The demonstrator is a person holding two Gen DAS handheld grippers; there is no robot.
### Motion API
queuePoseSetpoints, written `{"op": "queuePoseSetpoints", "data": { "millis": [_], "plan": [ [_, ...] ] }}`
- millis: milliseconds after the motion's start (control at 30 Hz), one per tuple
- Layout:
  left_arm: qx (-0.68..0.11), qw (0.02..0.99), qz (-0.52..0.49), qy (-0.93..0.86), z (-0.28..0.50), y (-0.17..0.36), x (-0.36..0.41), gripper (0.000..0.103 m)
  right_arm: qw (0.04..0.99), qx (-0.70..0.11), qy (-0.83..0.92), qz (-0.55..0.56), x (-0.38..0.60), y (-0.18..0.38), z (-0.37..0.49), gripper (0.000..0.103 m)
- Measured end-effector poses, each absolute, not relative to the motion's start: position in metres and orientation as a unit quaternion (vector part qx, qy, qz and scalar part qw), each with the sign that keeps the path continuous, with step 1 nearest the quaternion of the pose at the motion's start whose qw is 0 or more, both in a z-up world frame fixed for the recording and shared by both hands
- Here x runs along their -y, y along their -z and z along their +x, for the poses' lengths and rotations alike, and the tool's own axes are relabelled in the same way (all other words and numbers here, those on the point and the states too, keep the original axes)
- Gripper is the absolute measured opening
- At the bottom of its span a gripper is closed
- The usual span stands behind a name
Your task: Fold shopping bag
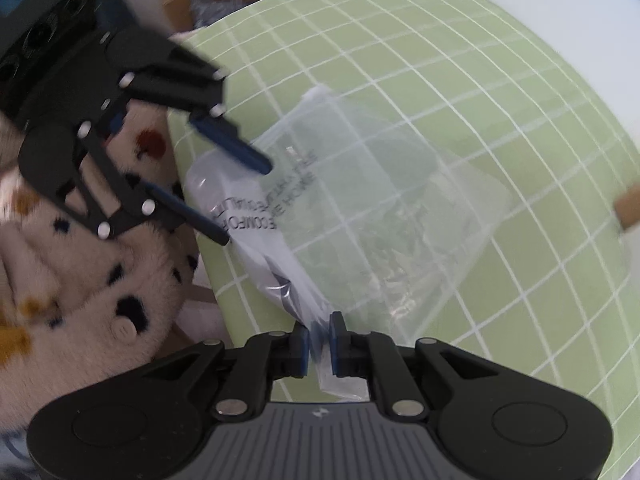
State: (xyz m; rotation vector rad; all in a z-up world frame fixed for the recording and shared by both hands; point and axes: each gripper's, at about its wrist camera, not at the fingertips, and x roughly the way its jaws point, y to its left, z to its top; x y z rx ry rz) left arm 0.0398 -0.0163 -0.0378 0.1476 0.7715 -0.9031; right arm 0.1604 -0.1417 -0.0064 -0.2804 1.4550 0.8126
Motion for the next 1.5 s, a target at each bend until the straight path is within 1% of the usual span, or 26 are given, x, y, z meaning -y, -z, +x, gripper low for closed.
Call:
{"op": "queuePoseSetpoints", "data": {
  "millis": [133, 233, 333, 433, 533, 700, 1000, 1033, 1133, 1233, 1367, 1500],
  "plan": [
    [-0.444, 0.809, -0.003, 0.385, 0.057, 0.034, 0.016, 0.039, 0.658, -0.670, -0.337, -0.070, 0.150, 0.010, 0.169, 0.012],
    [-0.484, 0.796, -0.037, 0.362, 0.068, 0.033, 0.015, 0.039, 0.653, -0.686, -0.319, -0.041, 0.154, 0.012, 0.176, 0.012],
    [-0.491, 0.793, -0.043, 0.358, 0.071, 0.035, 0.015, 0.039, 0.649, -0.693, -0.312, -0.027, 0.157, 0.013, 0.180, 0.013],
    [-0.503, 0.788, -0.060, 0.350, 0.074, 0.038, 0.012, 0.039, 0.655, -0.681, -0.329, -0.012, 0.165, 0.012, 0.181, 0.017],
    [-0.509, 0.783, -0.063, 0.352, 0.076, 0.040, 0.012, 0.038, 0.666, -0.662, -0.343, -0.004, 0.173, 0.011, 0.176, 0.019],
    [-0.511, 0.779, -0.054, 0.360, 0.076, 0.041, 0.013, 0.038, 0.684, -0.620, -0.385, -0.014, 0.184, 0.008, 0.166, 0.023],
    [-0.513, 0.774, -0.049, 0.368, 0.080, 0.042, 0.013, 0.038, 0.712, -0.544, -0.441, -0.058, 0.196, 0.001, 0.152, 0.026],
    [-0.513, 0.774, -0.047, 0.369, 0.080, 0.042, 0.014, 0.038, 0.715, -0.536, -0.443, -0.065, 0.197, 0.000, 0.151, 0.027],
    [-0.514, 0.773, -0.044, 0.370, 0.080, 0.041, 0.014, 0.038, 0.727, -0.518, -0.439, -0.097, 0.198, 0.000, 0.146, 0.042],
    [-0.514, 0.773, -0.043, 0.370, 0.080, 0.041, 0.014, 0.038, 0.730, -0.506, -0.445, -0.111, 0.202, 0.000, 0.143, 0.041],
    [-0.515, 0.772, -0.047, 0.371, 0.081, 0.042, 0.012, 0.038, 0.734, -0.498, -0.451, -0.104, 0.207, 0.001, 0.142, 0.039],
    [-0.517, 0.770, -0.050, 0.371, 0.082, 0.042, 0.011, 0.038, 0.731, -0.502, -0.451, -0.098, 0.210, 0.003, 0.143, 0.036]
  ]
}}
